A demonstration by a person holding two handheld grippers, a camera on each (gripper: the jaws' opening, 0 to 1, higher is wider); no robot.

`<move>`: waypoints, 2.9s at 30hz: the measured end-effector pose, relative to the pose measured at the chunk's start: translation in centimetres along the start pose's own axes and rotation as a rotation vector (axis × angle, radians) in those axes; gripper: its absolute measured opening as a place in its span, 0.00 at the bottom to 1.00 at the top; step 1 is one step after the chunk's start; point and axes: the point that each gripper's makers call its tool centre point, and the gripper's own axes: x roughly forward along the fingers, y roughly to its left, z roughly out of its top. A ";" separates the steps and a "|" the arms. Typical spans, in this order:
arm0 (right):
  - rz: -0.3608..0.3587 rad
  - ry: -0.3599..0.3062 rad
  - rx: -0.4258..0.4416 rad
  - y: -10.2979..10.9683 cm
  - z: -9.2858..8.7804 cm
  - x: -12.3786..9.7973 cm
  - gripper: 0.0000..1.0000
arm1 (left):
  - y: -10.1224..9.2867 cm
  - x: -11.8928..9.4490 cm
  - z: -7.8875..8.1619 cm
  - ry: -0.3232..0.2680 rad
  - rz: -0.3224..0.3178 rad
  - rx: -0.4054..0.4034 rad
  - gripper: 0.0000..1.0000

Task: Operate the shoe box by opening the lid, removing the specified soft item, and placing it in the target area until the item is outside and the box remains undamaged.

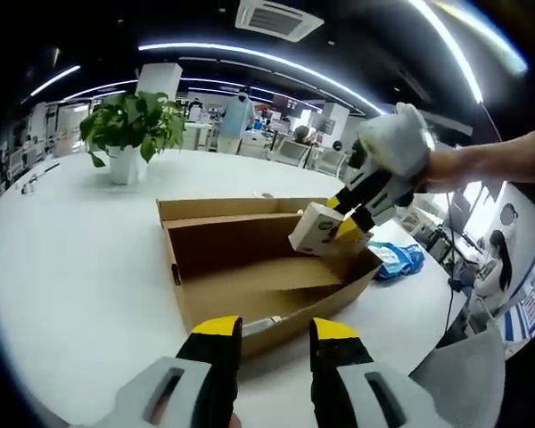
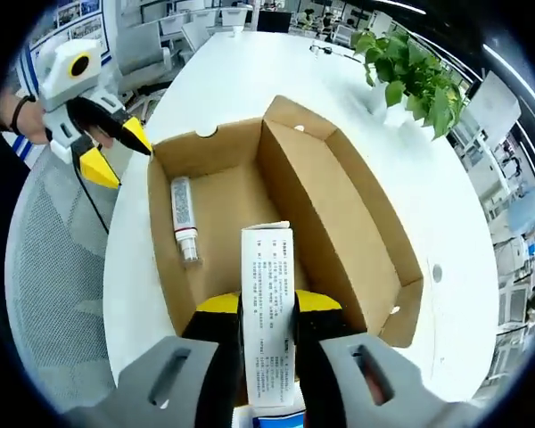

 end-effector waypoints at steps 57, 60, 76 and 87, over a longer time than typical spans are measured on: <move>-0.178 0.090 0.137 0.4 -19.7 -12.9 0.18 | -6.8 2.6 0.0 0.038 -0.018 0.088 0.31; -0.183 0.098 0.153 0.3 -20.8 -13.4 0.18 | -7.0 2.8 0.0 0.039 -0.019 0.091 0.31; -0.213 0.168 0.253 0.5 -29.7 -17.0 0.18 | -8.0 3.3 -0.4 0.044 -0.014 0.087 0.31; -0.240 0.190 0.317 0.0 -34.0 -18.7 0.18 | -8.2 3.4 -0.5 0.054 0.002 0.091 0.31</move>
